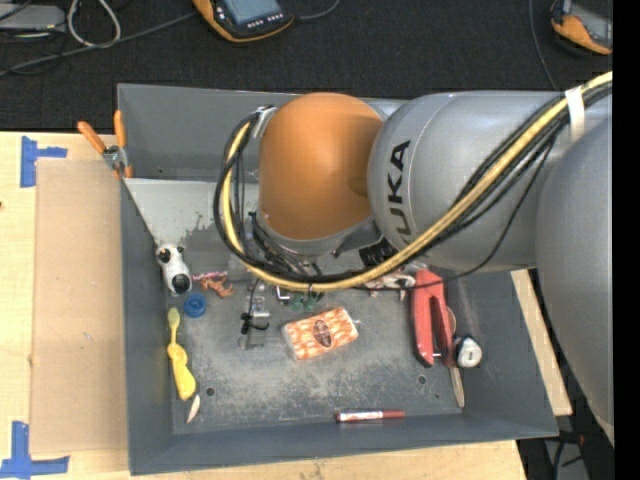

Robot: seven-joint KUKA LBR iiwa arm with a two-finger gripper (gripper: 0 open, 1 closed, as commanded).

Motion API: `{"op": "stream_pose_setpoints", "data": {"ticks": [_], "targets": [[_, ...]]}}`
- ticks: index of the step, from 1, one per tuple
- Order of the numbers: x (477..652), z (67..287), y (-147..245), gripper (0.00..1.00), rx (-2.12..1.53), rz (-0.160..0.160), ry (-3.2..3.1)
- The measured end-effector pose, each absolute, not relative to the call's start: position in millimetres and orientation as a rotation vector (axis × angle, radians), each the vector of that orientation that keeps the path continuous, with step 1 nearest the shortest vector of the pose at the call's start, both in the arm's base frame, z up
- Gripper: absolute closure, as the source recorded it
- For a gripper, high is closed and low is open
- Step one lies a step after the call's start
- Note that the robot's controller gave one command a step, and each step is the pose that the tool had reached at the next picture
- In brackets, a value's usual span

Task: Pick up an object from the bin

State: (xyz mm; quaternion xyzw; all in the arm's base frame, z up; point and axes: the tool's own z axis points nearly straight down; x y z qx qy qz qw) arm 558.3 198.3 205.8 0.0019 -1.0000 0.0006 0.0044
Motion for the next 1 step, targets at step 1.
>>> {"op": "stream_pose_setpoints", "data": {"ticks": [1], "targets": [[560.2, 210.7, 197.2, 0.0, -0.002, -0.001, -3.141]]}}
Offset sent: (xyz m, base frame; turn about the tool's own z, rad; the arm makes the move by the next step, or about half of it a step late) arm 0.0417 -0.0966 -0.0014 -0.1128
